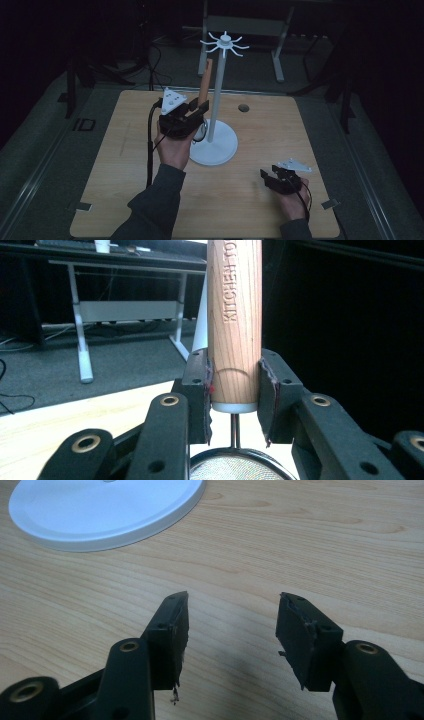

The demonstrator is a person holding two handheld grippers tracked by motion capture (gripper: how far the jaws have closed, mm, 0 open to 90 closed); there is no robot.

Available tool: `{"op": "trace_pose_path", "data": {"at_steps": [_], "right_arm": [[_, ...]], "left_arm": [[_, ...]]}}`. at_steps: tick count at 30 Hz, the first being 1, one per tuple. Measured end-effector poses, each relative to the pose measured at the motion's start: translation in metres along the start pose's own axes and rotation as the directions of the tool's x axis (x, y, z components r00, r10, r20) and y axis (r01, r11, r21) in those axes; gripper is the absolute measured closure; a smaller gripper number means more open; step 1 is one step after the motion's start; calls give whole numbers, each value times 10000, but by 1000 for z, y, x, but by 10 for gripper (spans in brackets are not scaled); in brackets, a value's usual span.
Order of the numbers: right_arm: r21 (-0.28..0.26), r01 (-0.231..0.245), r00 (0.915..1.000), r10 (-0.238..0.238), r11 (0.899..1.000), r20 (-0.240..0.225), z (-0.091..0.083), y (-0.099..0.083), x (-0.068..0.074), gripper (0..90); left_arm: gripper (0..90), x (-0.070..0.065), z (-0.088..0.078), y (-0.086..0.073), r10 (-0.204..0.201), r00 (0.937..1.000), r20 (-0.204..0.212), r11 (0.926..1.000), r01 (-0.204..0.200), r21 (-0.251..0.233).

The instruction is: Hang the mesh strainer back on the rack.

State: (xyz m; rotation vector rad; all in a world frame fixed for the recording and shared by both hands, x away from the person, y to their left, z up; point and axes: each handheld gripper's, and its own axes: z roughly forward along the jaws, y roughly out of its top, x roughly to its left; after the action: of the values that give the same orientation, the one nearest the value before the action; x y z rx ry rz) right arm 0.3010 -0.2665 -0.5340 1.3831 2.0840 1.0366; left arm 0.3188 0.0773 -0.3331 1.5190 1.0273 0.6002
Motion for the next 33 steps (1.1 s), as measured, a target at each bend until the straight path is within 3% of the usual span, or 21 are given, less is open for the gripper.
{"op": "trace_pose_path", "data": {"at_steps": [15, 33], "right_arm": [[-5, -25, 10000, 25, 10000, 3, 0, 0, 0, 465], [-3, -30, 10000, 30, 10000, 22, 0, 0, -1, 465]], "left_arm": [[694, 1, -5, 3, -234, 9995, -190, 9987, 225, -463], [693, 1, -9, 10, -219, 9996, -202, 9964, 201, -825]]}}
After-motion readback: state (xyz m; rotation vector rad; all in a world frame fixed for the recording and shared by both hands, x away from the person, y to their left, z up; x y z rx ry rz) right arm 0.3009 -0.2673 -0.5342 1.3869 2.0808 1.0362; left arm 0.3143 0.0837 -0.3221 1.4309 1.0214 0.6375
